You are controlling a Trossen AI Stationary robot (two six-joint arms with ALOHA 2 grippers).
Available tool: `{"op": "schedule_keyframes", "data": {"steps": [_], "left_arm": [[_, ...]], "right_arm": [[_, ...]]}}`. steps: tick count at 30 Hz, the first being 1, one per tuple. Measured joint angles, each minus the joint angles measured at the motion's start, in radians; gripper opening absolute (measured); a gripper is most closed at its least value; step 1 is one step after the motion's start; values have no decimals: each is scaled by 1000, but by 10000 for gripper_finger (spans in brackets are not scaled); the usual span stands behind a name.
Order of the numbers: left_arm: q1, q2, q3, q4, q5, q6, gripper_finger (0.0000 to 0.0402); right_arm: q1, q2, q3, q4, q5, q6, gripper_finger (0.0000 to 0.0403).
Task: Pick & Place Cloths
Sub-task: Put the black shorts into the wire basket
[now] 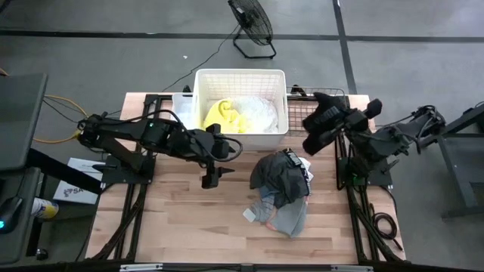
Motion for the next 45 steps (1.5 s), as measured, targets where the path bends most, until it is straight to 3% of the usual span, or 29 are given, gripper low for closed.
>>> {"op": "schedule_keyframes", "data": {"steps": [12,17,34,45], "left_arm": [[0,21,0,15,-2,11,280],[0,28,-1,16,-3,25,280],[0,25,0,39,-3,38,280],[0,25,0,31,-3,38,280]], "right_arm": [[-326,-22,0,-1,2,3,4],[-487,-22,0,-1,-45,1,4],[-956,67,0,-1,-532,228,4],[-1116,232,0,-96,-793,329,4]]}}
